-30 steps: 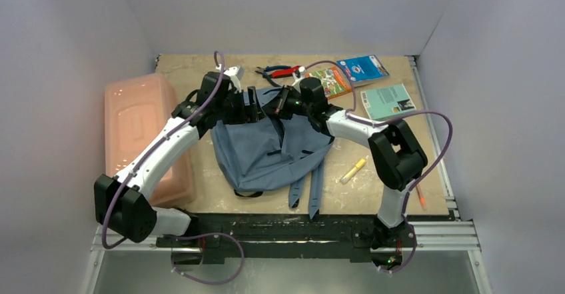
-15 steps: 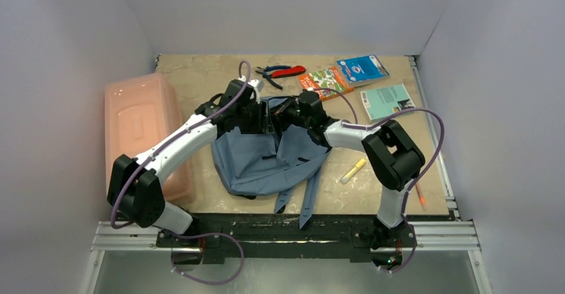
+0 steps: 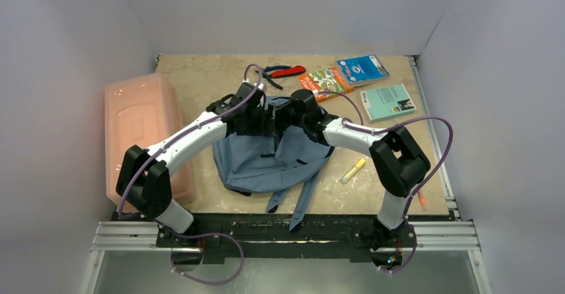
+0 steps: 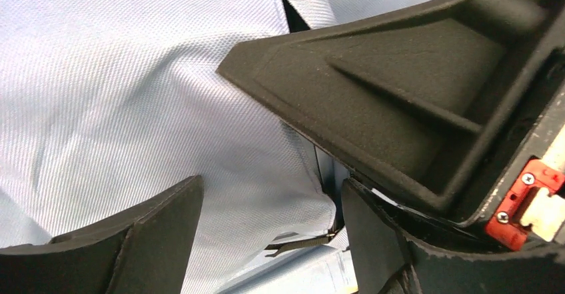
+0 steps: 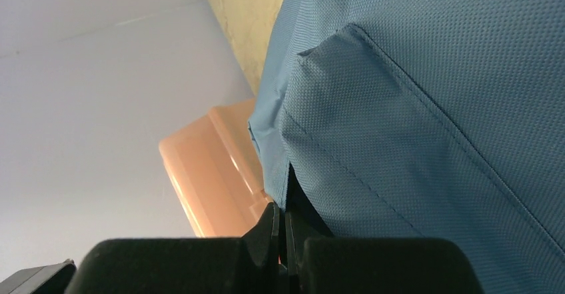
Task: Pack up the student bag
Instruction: Unzip the student bag at the center of the board.
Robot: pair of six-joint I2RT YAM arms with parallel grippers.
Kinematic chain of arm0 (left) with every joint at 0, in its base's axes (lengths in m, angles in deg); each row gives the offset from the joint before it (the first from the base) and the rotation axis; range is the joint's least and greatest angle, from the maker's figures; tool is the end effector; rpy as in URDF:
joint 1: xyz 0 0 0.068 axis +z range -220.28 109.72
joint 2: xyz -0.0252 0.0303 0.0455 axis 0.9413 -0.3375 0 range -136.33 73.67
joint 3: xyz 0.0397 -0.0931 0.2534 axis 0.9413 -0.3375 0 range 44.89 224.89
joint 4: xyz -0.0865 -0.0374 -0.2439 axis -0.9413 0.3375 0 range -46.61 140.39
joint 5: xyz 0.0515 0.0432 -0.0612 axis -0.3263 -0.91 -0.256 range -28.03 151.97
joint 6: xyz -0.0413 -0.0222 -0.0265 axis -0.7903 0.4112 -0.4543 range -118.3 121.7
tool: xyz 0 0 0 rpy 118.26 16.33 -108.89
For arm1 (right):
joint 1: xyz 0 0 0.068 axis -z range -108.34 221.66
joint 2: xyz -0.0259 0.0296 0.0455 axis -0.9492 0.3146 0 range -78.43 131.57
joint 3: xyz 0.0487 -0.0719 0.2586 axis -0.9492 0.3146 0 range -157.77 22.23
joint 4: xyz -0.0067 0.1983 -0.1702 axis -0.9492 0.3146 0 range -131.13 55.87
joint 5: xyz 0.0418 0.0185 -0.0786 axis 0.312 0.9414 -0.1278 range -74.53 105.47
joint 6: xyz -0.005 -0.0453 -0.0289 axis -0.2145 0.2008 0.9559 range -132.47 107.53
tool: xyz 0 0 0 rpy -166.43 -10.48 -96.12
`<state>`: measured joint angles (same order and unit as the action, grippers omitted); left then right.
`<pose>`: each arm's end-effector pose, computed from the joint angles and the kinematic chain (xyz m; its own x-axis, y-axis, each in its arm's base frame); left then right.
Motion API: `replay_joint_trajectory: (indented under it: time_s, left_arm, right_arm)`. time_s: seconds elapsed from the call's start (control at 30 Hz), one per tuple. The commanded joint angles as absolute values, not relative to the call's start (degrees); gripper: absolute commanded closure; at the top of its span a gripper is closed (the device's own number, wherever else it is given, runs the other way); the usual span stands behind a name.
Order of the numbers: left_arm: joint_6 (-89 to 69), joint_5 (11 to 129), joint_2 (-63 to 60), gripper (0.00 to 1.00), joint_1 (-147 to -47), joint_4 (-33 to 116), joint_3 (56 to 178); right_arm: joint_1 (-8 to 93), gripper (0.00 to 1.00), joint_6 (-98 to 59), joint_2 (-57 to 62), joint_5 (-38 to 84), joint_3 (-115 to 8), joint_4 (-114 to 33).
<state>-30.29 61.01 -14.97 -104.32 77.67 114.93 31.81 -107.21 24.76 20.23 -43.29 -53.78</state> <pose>0.2748 -0.1849 0.2689 -0.8525 -0.0633 -0.5189 0.1177 0.9439 -0.3085 0.3129 0.2650 0.2219 -0.6671 0.7368 0.1099 0.3812 0.2109 0.9001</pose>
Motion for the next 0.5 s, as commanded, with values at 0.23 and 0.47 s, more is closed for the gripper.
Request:
replay_joint_trajectory:
  time_s: [0.23,0.47]
  left_arm:
    - [-29.3,56.2,-19.4,0.71,-105.8,79.8,119.7]
    - [-27.7,56.4,-16.6,1.0,-105.8,80.8,120.1]
  right_arm:
    - [29.9,1.0,-109.6,19.6,14.5,-46.4,-52.3]
    - [35.7,0.59,-83.1,18.1,25.6,-40.9,-61.5]
